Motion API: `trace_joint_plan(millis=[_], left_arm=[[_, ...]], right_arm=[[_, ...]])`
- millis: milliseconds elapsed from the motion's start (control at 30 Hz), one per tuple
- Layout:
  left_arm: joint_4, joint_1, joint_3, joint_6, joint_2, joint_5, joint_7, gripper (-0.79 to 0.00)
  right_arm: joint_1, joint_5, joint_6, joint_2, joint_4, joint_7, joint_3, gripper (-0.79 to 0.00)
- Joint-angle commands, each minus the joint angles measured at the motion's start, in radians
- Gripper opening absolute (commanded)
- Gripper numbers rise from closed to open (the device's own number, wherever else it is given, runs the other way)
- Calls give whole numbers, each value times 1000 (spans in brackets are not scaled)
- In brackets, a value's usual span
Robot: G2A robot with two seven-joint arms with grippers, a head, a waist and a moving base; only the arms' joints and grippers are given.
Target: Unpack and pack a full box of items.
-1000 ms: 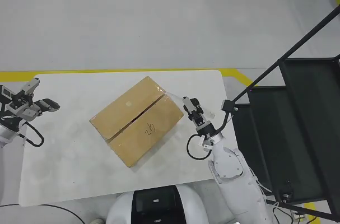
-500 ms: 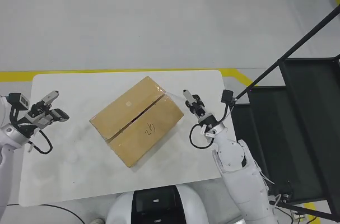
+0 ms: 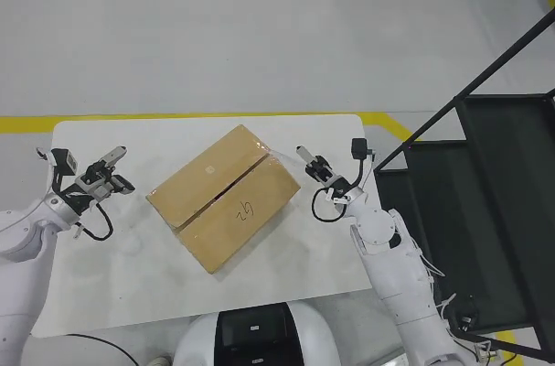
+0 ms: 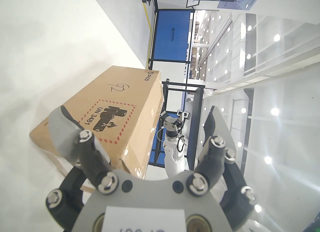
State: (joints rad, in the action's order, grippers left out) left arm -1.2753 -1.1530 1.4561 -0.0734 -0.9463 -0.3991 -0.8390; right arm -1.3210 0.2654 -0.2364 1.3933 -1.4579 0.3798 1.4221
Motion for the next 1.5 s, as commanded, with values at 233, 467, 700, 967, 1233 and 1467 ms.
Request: trace_joint_plan(millis=[233, 467, 700, 967, 1233, 1467], left_arm=[[63, 89, -65, 42, -20, -18, 33, 0], [114, 148, -65, 64, -27, -51, 48, 0], [152, 201, -64, 75, -32, -72, 54, 0], [169, 168, 49, 96, -3, -50, 18, 0], [127, 58, 99, 136, 29, 74, -88, 0], [113, 84, 33, 156, 9, 27, -38, 0]], right_arm=[[-68, -2, -29, -11, -47, 69, -19, 0], [-151, -8, -43, -21, -142, 119, -33, 0], [-186, 17, -30, -25, -172, 133, -80, 0], [-206, 26, -25, -32, -211, 117, -87, 0], [-204, 15, -40, -38, -229, 103, -93, 0], [-204, 23, -40, -43, -231, 90, -103, 0]])
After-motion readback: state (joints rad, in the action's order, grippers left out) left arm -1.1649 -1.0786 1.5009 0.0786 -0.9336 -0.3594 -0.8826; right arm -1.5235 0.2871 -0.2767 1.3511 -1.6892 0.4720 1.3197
